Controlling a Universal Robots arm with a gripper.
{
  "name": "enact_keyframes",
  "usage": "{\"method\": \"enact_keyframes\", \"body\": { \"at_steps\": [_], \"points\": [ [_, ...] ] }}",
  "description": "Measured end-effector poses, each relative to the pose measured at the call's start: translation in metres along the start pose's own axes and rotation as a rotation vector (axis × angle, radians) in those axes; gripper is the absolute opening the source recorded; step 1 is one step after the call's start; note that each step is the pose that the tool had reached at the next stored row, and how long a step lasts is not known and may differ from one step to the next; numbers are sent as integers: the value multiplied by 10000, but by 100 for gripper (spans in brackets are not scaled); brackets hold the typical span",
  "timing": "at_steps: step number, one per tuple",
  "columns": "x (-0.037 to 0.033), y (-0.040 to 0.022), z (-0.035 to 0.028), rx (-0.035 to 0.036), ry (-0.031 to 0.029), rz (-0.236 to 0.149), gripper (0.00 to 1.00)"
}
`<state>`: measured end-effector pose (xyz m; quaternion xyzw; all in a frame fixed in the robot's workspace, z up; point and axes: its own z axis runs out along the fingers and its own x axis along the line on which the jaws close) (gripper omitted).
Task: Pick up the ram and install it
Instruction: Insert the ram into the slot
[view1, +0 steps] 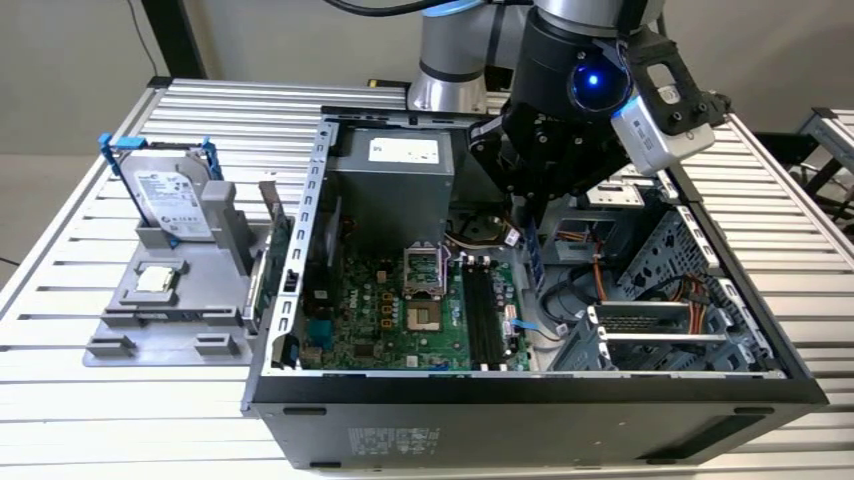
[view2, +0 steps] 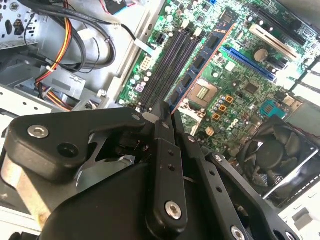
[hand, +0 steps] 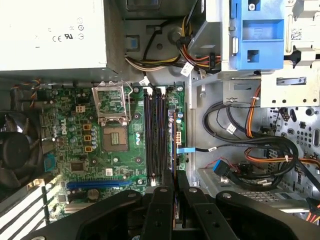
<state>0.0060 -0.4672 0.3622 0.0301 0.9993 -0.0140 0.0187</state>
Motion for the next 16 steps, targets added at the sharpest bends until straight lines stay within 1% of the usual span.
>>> {"method": "enact_keyframes", "body": {
  "at_steps": [4,16],
  "points": [
    [1,0,9,-1,-1,0,0],
    [6,6,220,4,-2,2,0]
  ]
}}
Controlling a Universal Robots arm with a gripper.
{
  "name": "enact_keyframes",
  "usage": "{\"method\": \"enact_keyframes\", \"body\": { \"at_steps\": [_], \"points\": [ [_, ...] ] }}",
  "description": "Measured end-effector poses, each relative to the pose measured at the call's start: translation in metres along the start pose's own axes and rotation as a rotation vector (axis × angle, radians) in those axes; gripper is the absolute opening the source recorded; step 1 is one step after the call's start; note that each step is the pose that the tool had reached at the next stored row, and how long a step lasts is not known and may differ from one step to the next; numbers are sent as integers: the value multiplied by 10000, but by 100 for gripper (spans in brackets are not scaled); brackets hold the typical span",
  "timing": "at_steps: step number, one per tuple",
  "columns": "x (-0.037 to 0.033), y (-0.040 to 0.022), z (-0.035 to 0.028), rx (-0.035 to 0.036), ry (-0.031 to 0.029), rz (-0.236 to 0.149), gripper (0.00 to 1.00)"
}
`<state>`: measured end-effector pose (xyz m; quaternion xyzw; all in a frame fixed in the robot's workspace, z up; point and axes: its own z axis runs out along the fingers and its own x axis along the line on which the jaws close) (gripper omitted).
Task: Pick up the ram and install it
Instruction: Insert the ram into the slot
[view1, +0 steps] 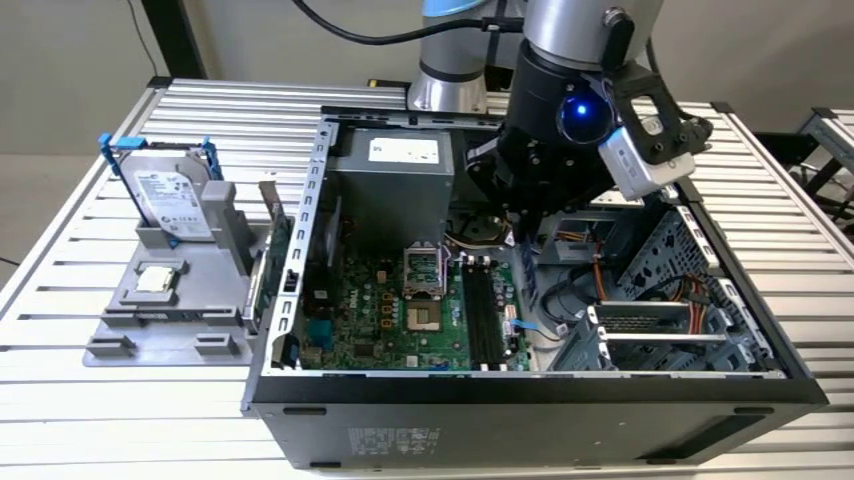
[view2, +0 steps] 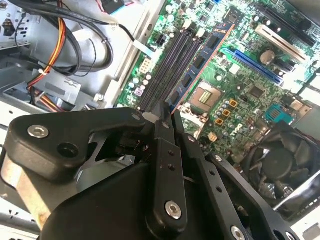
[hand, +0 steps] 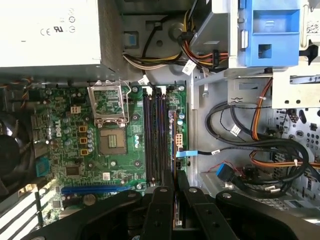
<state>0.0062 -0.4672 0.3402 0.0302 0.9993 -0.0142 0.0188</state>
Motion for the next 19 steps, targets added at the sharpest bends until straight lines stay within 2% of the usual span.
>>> {"method": "enact_keyframes", "body": {
  "at_steps": [2,5,7,11,13,16,19],
  "points": [
    [-1,1,30,21,-1,-2,0],
    [-2,2,70,107,-6,-6,0],
    [-19,4,105,110,-1,-6,0],
    [-112,12,157,110,58,-61,0],
    [-116,12,176,105,62,-168,0],
    [-115,13,198,59,54,-462,0],
    [-98,16,248,58,55,-460,0]
  ]
}}
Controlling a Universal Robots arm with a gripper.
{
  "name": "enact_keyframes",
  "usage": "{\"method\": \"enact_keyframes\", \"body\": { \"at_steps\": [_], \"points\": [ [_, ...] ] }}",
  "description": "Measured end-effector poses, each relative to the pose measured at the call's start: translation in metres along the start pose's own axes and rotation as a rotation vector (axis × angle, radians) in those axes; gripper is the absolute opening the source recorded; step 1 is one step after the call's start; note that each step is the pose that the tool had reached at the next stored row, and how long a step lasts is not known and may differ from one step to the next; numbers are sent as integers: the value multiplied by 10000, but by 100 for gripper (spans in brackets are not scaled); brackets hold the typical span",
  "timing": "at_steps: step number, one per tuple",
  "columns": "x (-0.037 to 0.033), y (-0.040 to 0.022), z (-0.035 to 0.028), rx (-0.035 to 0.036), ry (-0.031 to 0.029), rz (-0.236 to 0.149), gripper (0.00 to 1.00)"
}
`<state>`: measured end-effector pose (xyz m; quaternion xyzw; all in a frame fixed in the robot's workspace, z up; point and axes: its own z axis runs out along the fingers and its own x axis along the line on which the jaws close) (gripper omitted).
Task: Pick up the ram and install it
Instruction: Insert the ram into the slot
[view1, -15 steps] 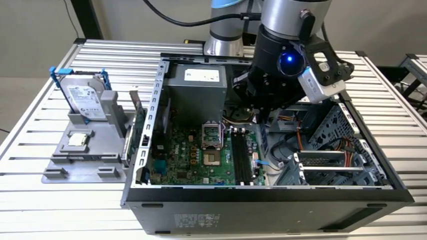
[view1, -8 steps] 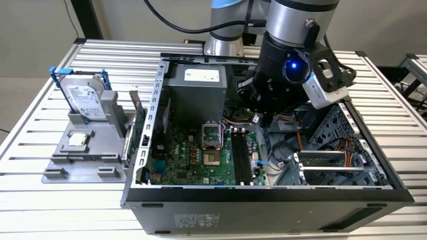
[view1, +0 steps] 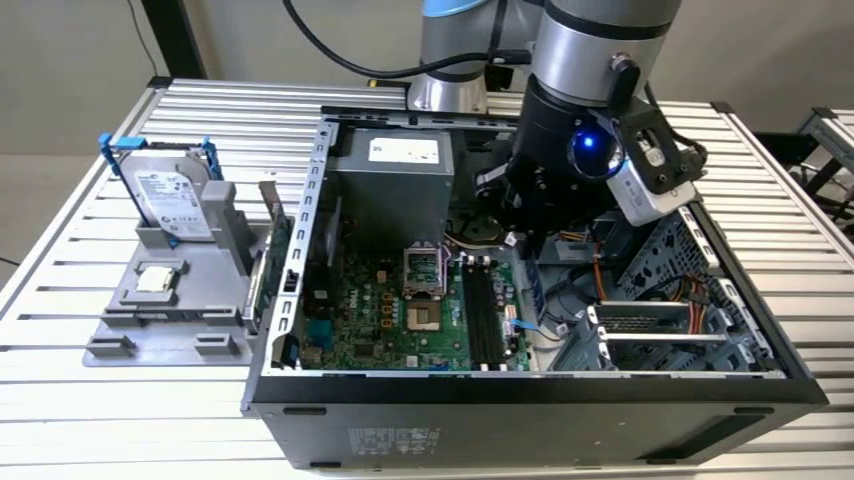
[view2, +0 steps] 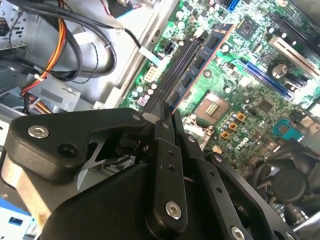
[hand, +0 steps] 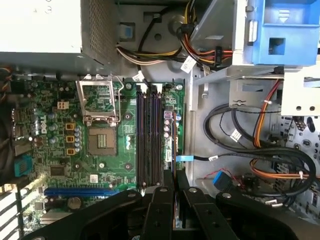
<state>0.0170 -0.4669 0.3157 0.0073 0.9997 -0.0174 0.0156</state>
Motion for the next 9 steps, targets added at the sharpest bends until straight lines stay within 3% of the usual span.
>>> {"method": "enact_keyframes", "body": {
  "at_steps": [9],
  "points": [
    [62,45,130,25,20,552,0]
  ]
}}
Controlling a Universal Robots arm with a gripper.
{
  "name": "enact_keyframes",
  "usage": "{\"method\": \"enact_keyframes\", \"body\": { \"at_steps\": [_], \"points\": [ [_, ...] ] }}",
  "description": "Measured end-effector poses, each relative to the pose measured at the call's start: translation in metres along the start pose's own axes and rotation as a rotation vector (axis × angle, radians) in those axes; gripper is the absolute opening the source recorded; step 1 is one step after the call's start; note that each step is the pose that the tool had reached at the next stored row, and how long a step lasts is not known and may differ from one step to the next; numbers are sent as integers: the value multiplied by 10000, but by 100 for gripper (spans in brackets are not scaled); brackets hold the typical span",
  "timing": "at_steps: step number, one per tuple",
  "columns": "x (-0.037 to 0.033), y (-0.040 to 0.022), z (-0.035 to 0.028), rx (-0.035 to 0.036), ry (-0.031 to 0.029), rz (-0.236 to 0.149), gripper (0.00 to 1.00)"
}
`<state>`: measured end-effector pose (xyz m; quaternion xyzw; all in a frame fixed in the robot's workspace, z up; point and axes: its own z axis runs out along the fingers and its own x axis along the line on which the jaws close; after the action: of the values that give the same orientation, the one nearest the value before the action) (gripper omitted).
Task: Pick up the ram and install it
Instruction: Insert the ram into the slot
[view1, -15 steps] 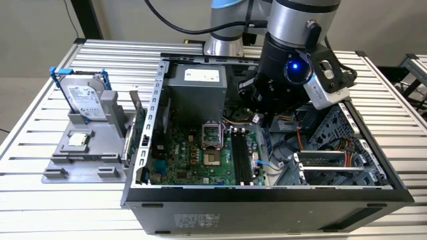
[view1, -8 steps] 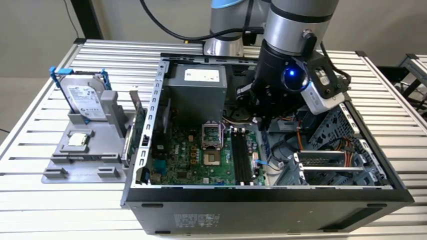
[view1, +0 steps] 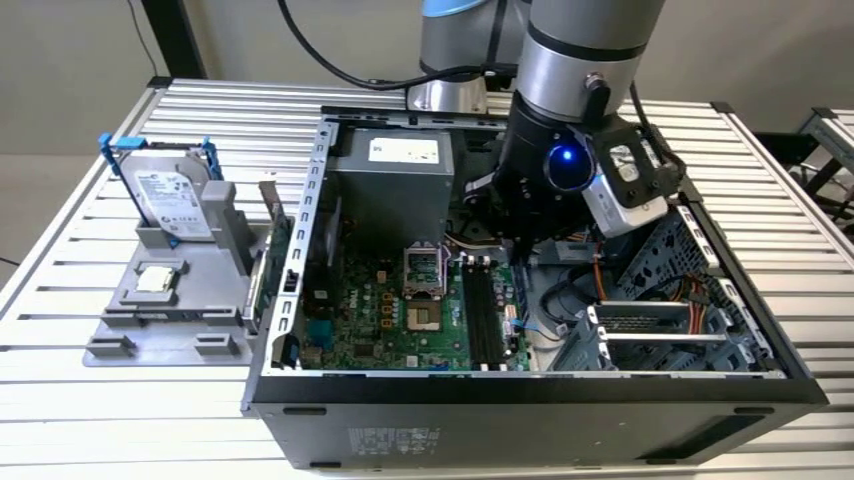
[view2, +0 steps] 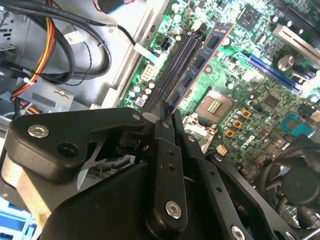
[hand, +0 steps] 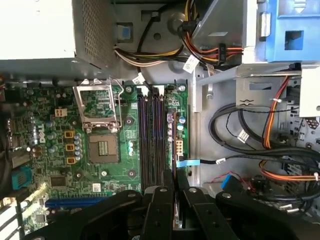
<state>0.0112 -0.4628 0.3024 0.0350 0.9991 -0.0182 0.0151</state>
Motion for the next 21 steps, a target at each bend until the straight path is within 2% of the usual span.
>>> {"method": "enact_keyframes", "body": {
  "at_steps": [6,9,12,21],
  "points": [
    [75,40,104,5,3,105,0],
    [76,42,149,-26,7,125,0],
    [76,43,154,-34,7,126,0],
    [64,60,317,-32,7,122,0]
  ]
}}
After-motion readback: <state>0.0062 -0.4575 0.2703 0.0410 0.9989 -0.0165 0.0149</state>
